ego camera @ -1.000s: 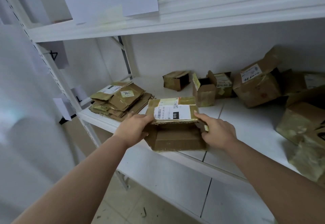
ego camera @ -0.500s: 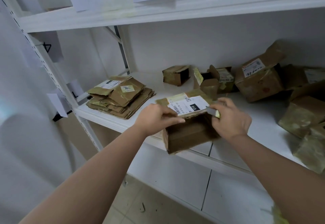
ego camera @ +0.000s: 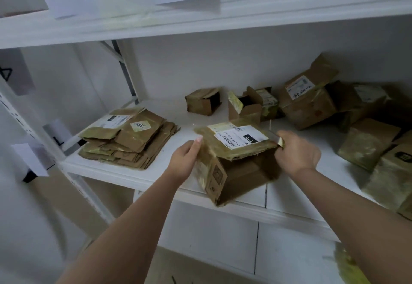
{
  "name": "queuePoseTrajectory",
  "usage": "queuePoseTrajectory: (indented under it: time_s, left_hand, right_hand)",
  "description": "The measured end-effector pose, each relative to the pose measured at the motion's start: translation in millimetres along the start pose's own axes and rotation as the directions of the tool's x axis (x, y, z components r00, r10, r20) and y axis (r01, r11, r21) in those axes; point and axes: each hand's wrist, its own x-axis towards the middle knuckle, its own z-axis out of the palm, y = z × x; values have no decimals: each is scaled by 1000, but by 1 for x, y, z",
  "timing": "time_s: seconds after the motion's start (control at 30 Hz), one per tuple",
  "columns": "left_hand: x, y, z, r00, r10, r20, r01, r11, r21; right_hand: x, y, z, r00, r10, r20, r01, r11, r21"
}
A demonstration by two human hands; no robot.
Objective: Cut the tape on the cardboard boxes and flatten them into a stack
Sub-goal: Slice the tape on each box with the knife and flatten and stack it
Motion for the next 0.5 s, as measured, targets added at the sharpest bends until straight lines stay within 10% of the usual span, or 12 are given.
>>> queuePoseTrajectory:
  time_s: [0.4,0.5]
  left_hand:
    - [22,6,21,878,-283,386,409,864,-296]
    - [22,3,20,938,-227,263,297,916,-269]
  right_hand:
    - [9,0,7,1000,1,-25,-1,1000,-18]
    - [9,-1,6,999,-38,-25,37,999,-29]
